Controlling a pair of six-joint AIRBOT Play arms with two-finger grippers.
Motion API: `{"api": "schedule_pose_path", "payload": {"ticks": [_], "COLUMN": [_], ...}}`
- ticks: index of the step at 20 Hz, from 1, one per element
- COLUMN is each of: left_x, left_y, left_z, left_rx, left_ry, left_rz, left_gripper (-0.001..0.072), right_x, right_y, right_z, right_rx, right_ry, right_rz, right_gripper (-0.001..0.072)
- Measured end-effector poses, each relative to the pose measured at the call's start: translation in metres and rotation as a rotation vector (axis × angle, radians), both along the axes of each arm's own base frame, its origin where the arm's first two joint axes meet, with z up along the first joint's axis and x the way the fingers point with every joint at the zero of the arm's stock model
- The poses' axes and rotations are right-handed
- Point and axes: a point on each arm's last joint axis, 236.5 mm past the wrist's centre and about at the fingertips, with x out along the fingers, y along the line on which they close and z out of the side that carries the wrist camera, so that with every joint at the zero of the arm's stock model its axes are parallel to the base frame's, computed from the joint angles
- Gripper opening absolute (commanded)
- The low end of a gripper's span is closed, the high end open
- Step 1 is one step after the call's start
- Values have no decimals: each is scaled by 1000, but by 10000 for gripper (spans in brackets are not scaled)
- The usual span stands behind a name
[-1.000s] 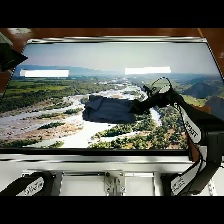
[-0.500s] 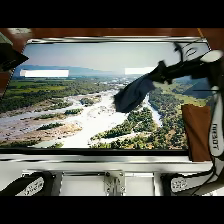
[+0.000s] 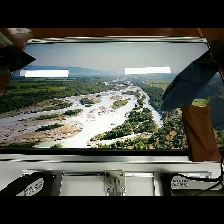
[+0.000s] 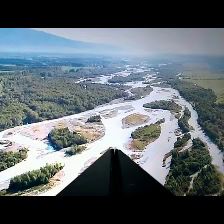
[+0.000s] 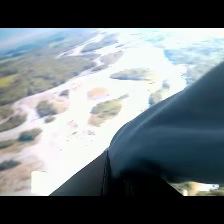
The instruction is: Fold the shirts.
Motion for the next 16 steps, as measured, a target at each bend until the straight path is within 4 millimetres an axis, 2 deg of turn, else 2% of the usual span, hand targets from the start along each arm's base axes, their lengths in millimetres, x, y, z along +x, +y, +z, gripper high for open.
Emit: {"api": "schedule_pose_path", "payload": {"ticks": [4, 7, 10, 13, 16], "left_x": [-1, -1, -1, -1, -1], "left_y": [-2, -3, -3, -3, -3], "left_z": [0, 0, 0, 0, 0], "left_rx": [4, 6, 6, 6, 6], "left_ry": [-2, -3, -3, -3, -3], "left_rz": [-9, -12, -12, -13, -13], "left_gripper": [37, 37, 37, 37, 37], "right_x": [17, 35, 41, 30, -1], "right_y": [-36, -54, -73, -96, -125], "right_z": [-2, 6, 10, 3, -18], "right_rx": [-84, -131, -165, -180, -213], "right_ry": [-58, -142, -183, -143, -7], "right_rz": [-83, -128, -167, -208, -254], "right_gripper": [66, 66, 66, 67, 67]}}
